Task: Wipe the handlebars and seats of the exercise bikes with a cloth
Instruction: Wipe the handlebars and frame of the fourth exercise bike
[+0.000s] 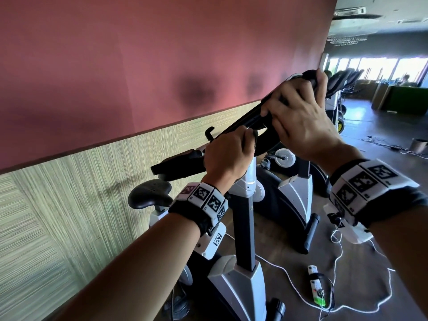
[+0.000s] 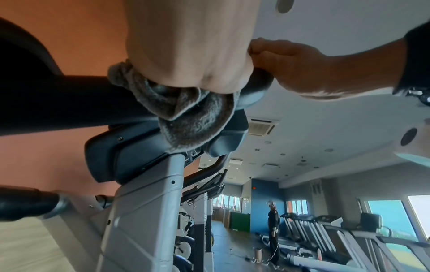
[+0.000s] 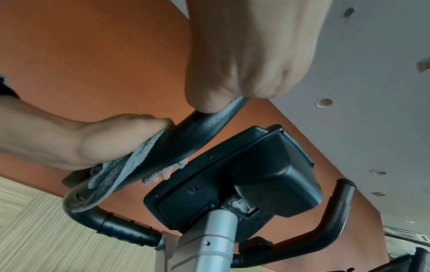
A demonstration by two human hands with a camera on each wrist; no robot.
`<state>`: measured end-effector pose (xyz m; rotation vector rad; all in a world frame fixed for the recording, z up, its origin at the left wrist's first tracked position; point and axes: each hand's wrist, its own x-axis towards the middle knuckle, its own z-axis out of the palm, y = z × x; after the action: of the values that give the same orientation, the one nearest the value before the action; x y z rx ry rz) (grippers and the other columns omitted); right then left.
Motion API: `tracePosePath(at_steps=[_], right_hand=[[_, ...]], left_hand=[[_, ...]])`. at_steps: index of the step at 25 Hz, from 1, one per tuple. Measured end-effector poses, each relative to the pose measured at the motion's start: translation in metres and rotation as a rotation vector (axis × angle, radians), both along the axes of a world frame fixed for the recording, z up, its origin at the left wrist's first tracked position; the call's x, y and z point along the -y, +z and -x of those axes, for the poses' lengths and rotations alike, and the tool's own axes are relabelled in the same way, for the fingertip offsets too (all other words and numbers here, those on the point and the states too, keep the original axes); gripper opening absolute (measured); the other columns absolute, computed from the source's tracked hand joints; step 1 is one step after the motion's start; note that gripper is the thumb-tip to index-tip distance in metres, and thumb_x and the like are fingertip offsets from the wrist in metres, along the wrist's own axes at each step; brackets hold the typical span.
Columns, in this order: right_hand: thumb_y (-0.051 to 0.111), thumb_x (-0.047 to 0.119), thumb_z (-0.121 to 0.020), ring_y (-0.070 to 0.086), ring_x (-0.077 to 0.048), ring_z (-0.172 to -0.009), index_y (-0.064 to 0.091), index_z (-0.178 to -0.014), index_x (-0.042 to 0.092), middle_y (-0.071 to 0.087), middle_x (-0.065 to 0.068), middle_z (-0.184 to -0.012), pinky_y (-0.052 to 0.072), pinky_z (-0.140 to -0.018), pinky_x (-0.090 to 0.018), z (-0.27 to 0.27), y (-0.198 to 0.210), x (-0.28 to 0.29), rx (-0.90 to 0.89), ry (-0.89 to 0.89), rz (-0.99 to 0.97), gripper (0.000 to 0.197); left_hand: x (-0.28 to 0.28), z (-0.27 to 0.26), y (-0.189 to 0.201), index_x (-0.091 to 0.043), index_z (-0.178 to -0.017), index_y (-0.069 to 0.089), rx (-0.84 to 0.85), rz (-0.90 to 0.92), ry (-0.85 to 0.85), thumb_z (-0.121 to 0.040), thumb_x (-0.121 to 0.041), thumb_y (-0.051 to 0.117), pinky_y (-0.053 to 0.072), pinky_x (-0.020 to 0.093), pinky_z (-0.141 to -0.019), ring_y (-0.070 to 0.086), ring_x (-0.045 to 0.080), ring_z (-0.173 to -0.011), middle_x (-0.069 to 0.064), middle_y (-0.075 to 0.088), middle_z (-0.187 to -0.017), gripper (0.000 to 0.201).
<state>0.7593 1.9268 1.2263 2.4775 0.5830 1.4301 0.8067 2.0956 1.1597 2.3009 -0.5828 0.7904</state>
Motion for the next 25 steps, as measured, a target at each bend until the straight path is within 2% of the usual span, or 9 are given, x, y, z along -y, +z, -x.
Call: tracePosePath(at_steps=[5, 8, 12, 15, 21, 23, 25], right_hand=[[0.046, 0.023, -0.099, 0.037, -0.03, -0.11, 0.065, -0.11, 0.017, 0.051, -0.006, -0.108, -0.017, -0.12, -0.044, 0.0, 0.0, 0.0, -0.007, 0.0, -0.003, 0.023], [0.046, 0.023, -0.099, 0.038, -0.03, -0.11, 0.066, -0.108, 0.017, 0.052, -0.006, -0.108, -0.008, -0.121, -0.051, 0.0, 0.0, 0.0, -0.001, 0.004, -0.007, 0.023], [0.046, 0.023, -0.099, 0.041, -0.032, -0.11, 0.067, -0.106, 0.017, 0.053, -0.006, -0.108, 0.001, -0.121, -0.058, -0.001, -0.001, -0.002, 0.003, 0.008, -0.021, 0.023], [0.048, 0.021, -0.098, 0.039, -0.03, -0.11, 0.067, -0.105, 0.016, 0.053, -0.006, -0.107, -0.003, -0.12, -0.053, 0.0, -0.001, -0.002, 0.011, 0.01, -0.026, 0.021], [0.048, 0.021, -0.097, 0.041, -0.031, -0.109, 0.067, -0.104, 0.017, 0.052, -0.004, -0.107, -0.006, -0.121, -0.05, 0.0, -0.002, -0.003, 0.017, 0.009, -0.037, 0.02], [0.05, 0.02, -0.097, 0.041, -0.031, -0.108, 0.067, -0.104, 0.016, 0.052, -0.004, -0.107, -0.005, -0.121, -0.051, 0.0, -0.002, -0.004, 0.022, 0.004, -0.042, 0.019], [0.051, 0.019, -0.096, 0.041, -0.031, -0.11, 0.067, -0.104, 0.016, 0.052, -0.004, -0.107, -0.001, -0.121, -0.057, 0.0, -0.003, -0.005, 0.01, -0.006, -0.045, 0.019]], left_hand=[[0.006, 0.002, 0.004, -0.023, -0.081, 0.046, -0.011, 0.002, -0.011, -0.108, -0.041, 0.033, 0.032, 0.035, -0.061, 0.05, 0.027, -0.062, -0.008, 0.04, -0.056, 0.035], [0.009, 0.0, 0.007, -0.022, -0.081, 0.045, -0.005, -0.025, -0.045, -0.108, -0.04, 0.03, 0.035, 0.037, -0.062, 0.055, 0.03, -0.065, -0.006, 0.044, -0.06, 0.035], [0.005, -0.004, 0.001, -0.024, -0.081, 0.045, 0.057, -0.033, -0.045, -0.107, -0.046, 0.028, 0.035, 0.035, -0.058, 0.055, 0.026, -0.06, -0.006, 0.049, -0.061, 0.038], [0.002, -0.006, -0.004, -0.023, -0.081, 0.047, 0.107, -0.023, -0.042, -0.106, -0.048, 0.027, 0.033, 0.035, -0.056, 0.051, 0.023, -0.057, -0.006, 0.046, -0.06, 0.04], [-0.003, -0.011, -0.012, -0.023, -0.08, 0.046, 0.152, 0.046, -0.092, -0.104, -0.048, 0.027, 0.047, 0.039, -0.056, 0.055, 0.024, -0.058, -0.007, 0.047, -0.062, 0.04], [-0.005, -0.013, -0.015, -0.022, -0.08, 0.048, 0.171, 0.068, -0.097, -0.103, -0.048, 0.026, 0.047, 0.039, -0.055, 0.055, 0.025, -0.058, -0.008, 0.047, -0.063, 0.041], [-0.005, -0.015, -0.017, -0.021, -0.08, 0.049, 0.187, 0.081, -0.092, -0.103, -0.048, 0.027, 0.045, 0.038, -0.054, 0.056, 0.026, -0.059, -0.009, 0.046, -0.063, 0.041]])
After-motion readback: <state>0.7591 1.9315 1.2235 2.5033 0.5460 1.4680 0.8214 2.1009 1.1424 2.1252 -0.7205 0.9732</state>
